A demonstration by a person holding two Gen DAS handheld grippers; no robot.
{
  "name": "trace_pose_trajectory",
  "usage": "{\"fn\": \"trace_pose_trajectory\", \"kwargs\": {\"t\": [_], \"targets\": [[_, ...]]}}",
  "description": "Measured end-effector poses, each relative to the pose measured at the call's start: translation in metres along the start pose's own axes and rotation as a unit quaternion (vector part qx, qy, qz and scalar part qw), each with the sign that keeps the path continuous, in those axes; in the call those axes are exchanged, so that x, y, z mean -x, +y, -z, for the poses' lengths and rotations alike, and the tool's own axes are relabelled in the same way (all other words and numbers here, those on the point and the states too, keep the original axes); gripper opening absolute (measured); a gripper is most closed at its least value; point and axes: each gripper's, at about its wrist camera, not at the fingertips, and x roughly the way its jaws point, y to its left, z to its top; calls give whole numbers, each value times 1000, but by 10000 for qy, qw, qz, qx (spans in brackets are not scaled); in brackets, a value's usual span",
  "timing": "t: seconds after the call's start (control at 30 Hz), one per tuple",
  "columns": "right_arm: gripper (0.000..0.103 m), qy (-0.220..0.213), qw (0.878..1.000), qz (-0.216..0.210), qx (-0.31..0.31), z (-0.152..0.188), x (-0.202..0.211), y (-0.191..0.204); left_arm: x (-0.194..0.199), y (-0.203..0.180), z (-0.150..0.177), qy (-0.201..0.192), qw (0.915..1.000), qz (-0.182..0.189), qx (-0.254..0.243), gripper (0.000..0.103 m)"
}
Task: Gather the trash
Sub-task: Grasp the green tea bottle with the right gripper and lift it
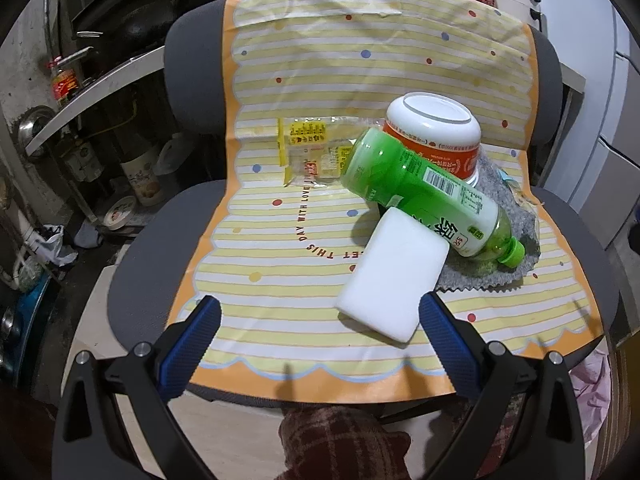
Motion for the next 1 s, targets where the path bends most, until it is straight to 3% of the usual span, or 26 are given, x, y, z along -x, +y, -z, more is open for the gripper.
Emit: {"fn": "trace_pose_trajectory", "kwargs": {"t": [0.27,0.4,0.6,0.8,0.93,1.0], "targets": [[97,411,9978,-401,342,-4,-44,26,-24,1,3,193,9997,113,-131,96],[95,395,9953,-753,468,-7,-68,36,-34,4,2,262,9993,269,-65,96],[93,424,9920,-849,833,-18,-104,48,-45,15,-4,253,9990,361,117,96],[92,470,9876,-998,1119,-23,-133,57,-58,17,-11,303,9981,522,147,82],[90,511,9835,-1110,1337,-26,-153,61,-64,16,-12,298,9974,648,136,80],[74,563,9816,-1172,1401,-27,-161,61,-65,15,-12,282,9966,763,144,80]]}}
